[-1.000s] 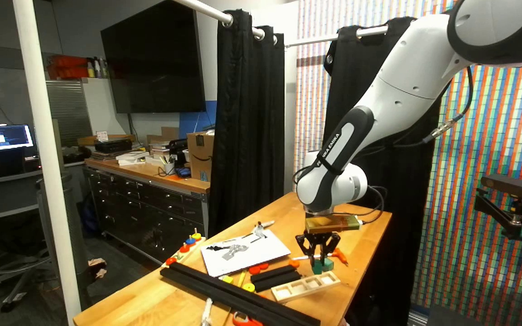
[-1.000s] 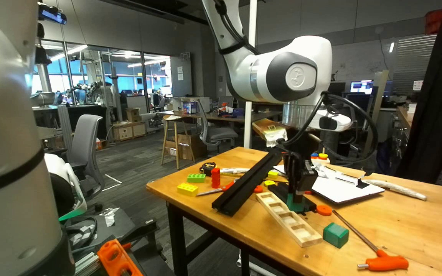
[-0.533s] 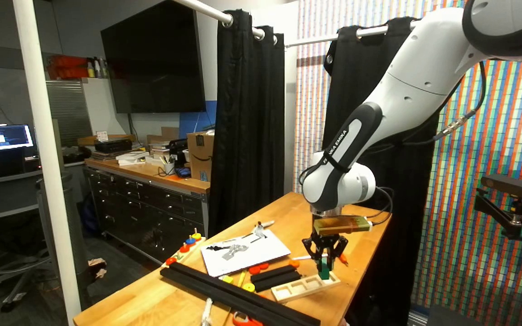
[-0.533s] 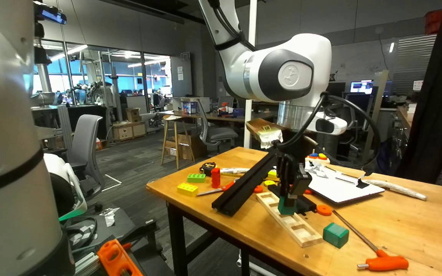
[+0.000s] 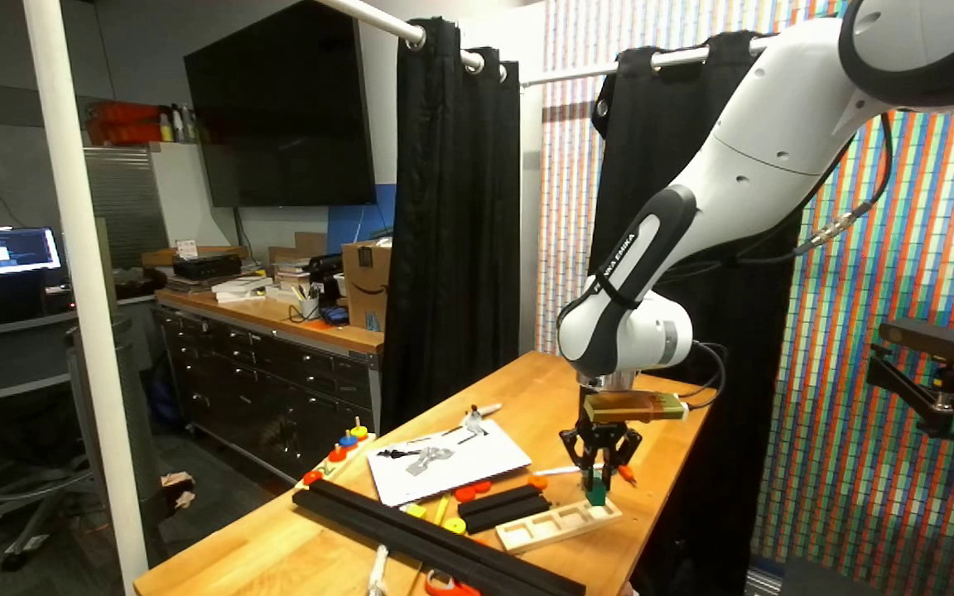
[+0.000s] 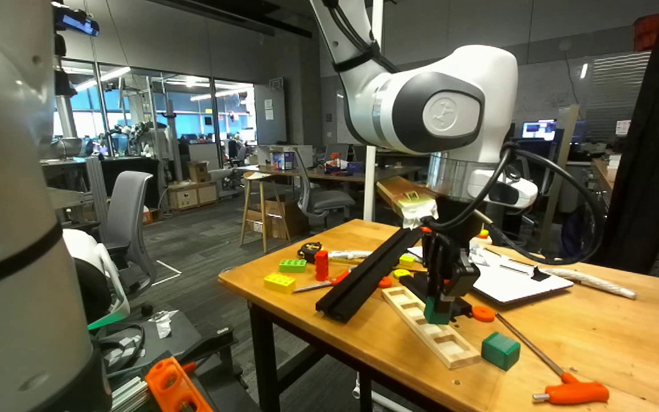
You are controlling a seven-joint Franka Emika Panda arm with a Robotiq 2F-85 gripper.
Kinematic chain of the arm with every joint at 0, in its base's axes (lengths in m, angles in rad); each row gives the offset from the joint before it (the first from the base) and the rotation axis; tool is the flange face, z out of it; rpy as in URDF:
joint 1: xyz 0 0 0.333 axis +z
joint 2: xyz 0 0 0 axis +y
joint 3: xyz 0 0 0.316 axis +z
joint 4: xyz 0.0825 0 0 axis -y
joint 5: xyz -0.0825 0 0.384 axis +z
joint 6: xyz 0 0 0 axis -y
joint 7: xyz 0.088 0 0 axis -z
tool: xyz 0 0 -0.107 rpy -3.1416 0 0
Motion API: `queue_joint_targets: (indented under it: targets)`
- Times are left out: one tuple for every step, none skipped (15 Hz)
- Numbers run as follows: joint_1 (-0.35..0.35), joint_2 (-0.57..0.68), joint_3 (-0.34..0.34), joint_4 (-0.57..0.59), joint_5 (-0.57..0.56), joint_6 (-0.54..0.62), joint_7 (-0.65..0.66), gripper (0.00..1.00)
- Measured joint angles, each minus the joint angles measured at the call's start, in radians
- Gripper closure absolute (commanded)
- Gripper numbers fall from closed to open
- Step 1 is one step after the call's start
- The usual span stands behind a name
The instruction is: Turn the black object clockwise then put the green block on he first position on the wooden board
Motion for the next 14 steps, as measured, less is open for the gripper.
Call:
queue_joint_targets:
  targets:
    - [-0.003,0.002,0.001,0.001,0.004,0.0,-0.007,0.82]
    - [-0.005,0.005,0.002,0.001,0.01,0.0,-0.014,0.82]
    - [-0.006,0.009,0.003,0.002,0.014,0.0,-0.02,0.82]
    - [-0.007,0.013,0.003,0.004,0.018,0.001,-0.024,0.82]
    - [-0.007,0.019,0.004,0.006,0.02,0.005,-0.029,0.82]
    - [-0.007,0.026,0.005,0.009,0.021,0.012,-0.034,0.82]
    - [-0.007,0.034,0.005,0.014,0.021,0.017,-0.039,0.82]
    - [-0.007,0.042,0.006,0.021,0.022,0.02,-0.044,0.82]
    - [-0.008,0.052,0.007,0.028,0.022,0.024,-0.048,0.82]
    - [-0.008,0.062,0.007,0.035,0.022,0.028,-0.051,0.82]
    - [-0.009,0.072,0.007,0.042,0.022,0.031,-0.054,0.82]
    - [-0.011,0.081,0.007,0.049,0.022,0.033,-0.058,0.82]
    - [-0.013,0.09,0.007,0.056,0.022,0.034,-0.06,0.82]
    - [-0.016,0.098,0.007,0.062,0.022,0.034,-0.062,0.82]
